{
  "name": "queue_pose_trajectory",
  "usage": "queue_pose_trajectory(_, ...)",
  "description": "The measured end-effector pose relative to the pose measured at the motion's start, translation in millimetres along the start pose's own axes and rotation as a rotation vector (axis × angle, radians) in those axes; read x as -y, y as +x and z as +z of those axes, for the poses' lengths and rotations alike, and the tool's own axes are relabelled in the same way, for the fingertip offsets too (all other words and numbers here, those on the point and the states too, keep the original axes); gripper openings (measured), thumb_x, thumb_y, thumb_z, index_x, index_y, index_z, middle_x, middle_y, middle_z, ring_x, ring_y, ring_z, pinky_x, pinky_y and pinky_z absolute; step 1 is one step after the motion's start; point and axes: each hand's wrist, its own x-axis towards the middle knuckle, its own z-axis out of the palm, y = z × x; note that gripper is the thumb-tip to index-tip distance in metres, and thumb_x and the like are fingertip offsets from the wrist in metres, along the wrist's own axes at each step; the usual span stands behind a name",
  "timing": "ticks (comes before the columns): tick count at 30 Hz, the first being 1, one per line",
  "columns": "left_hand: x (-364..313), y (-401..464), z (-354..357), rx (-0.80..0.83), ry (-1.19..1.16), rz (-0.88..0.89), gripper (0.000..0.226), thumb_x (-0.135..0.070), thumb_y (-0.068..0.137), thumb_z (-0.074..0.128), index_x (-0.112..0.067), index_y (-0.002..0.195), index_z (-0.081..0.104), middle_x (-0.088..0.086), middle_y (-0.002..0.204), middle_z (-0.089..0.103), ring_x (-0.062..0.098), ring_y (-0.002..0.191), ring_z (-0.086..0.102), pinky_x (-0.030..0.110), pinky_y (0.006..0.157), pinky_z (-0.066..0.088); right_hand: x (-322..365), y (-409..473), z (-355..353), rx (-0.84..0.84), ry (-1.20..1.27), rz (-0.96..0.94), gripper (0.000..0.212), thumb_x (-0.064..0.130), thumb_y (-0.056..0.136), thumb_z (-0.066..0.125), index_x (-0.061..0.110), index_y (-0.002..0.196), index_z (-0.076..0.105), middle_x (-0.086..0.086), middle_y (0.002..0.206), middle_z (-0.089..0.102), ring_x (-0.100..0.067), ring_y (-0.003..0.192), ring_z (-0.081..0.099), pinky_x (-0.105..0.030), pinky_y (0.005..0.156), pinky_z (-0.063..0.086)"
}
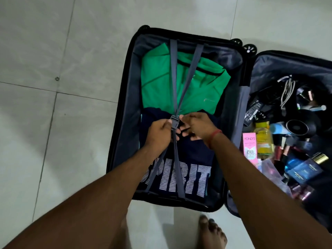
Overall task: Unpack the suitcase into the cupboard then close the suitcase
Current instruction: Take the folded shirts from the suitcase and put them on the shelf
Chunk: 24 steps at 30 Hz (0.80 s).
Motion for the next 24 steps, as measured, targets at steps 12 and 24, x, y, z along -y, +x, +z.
queue_pose_trajectory(12, 5.7, -1.0, 5.4, -0.024, 0.032, 0.03, 0.029, -0.017, 0.102, 0.045, -0.014, 0.078, 0.062, 0.002, 0.063, 0.063, 0.013, 0.05, 0.056, 0.029, 0.055, 0.05, -1.3, -4.3, 10.3, -0.071, -0.027, -0.24, 0.014, 0.018, 0.094, 0.061, 0.014, 0.082, 0.067, 0.013, 0.045, 0.055, -0.007, 0.05, 0.048, -0.019, 0.042, 0.036)
queue_pose_trajectory(24, 26.5, -22.9, 11.3, 0.038, -0.007, -0.016, 0.027, -0.013, 0.103, 0.042, -0.008, 0.083, 0.059, 0.003, 0.062, 0.055, 0.006, 0.048, 0.05, 0.025, 0.051, 0.045, 21.7, 14.8, 0.6, -0.326, 0.148, -0.266, 0.03, 0.015, 0.094, 0.06, 0.014, 0.064, 0.061, 0.003, 0.055, 0.055, 0.005, 0.039, 0.044, -0.012, 0.042, 0.036)
